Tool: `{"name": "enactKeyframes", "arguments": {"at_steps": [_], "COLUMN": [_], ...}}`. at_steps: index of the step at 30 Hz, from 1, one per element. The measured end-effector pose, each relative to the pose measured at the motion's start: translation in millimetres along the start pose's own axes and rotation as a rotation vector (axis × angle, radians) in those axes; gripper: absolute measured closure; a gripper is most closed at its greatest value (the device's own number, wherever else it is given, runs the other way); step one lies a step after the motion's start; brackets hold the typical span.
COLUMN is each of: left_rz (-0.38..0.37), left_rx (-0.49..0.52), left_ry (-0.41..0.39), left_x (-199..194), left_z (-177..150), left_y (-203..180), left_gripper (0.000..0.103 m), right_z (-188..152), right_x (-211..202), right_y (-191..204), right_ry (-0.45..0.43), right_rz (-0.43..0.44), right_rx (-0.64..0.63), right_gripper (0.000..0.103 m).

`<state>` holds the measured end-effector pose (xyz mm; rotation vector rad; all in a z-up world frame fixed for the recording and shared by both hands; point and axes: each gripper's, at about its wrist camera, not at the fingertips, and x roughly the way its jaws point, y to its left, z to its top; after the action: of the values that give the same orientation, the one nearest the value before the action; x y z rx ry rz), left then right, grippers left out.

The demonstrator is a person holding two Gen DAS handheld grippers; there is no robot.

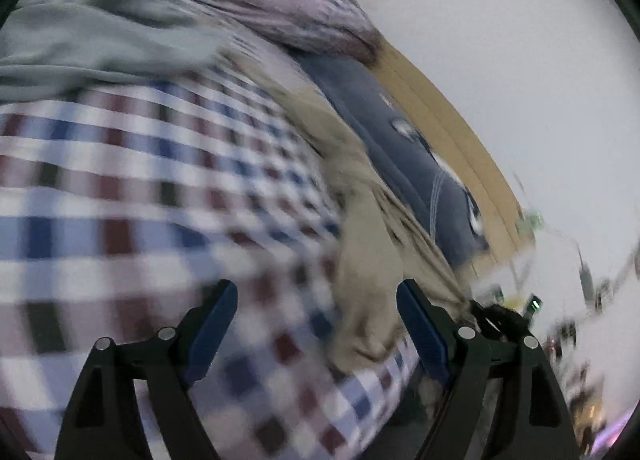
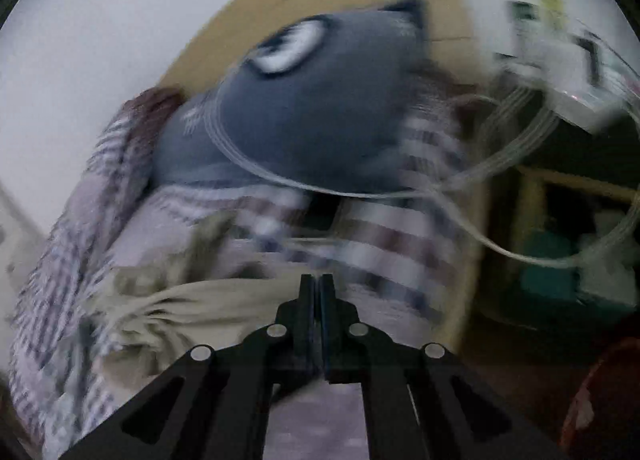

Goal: Fold clothes

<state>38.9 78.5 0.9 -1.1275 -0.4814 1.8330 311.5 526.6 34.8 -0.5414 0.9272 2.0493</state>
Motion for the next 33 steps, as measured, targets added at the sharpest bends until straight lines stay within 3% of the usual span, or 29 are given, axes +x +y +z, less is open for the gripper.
{"name": "enactKeyframes", "arguments": {"at_steps": [2, 7, 12, 14, 15, 16, 17, 19, 22, 26, 30, 33], "left_rz": [-0.008, 0.041, 0.076, 0.076, 0.076, 0.071, 0.060, 0.046, 0.004, -0.035, -0.001, 0.065], "left_rx": [0.072, 0.219, 0.165, 0.129, 0.112, 0.085, 0.050, 0.009, -0.069, -0.178, -0.189, -0.191], "left_ry": [0.058, 0.130, 0.137, 0.141, 0.146, 0.160, 0.177, 0.158, 0.019, -0.286, -0.492, -0.639], "left_x": [16, 48, 72, 78, 81, 85, 89, 86, 57, -28, -108, -169], "left_z": [-9, -21, -19, -16, -15, -15, -16, -16, -1, 30, 41, 35], "left_y": [-19, -51, -40, -35, -33, -31, -27, -23, -16, 1, 10, 16], "left_gripper": [0.018, 0.018, 0.020, 0.034, 0.060, 0.092, 0.099, 0.099, 0.101, 0.101, 0.101, 0.101], "right_z": [5, 7, 5, 4, 3, 3, 3, 2, 1, -8, -30, -69], "right_x": [1, -1, 10, 11, 11, 11, 10, 10, 6, -1, -24, -45], "right_y": [-12, 5, -4, -8, -10, -11, -12, -11, -9, 6, 52, 94], "right_ry": [0.013, -0.006, 0.053, 0.065, 0.069, 0.072, 0.073, 0.073, 0.072, 0.093, 0.109, 0.166], "right_rz": [0.022, 0.021, 0.061, 0.074, 0.080, 0.085, 0.089, 0.096, 0.114, 0.210, 0.351, 0.449], "right_rx": [0.017, -0.133, -0.110, -0.095, -0.090, -0.088, -0.089, -0.096, -0.101, -0.117, -0.231, -0.320], "right_gripper": [0.102, 0.102, 0.101, 0.101, 0.101, 0.101, 0.101, 0.101, 0.101, 0.101, 0.101, 0.101]}}
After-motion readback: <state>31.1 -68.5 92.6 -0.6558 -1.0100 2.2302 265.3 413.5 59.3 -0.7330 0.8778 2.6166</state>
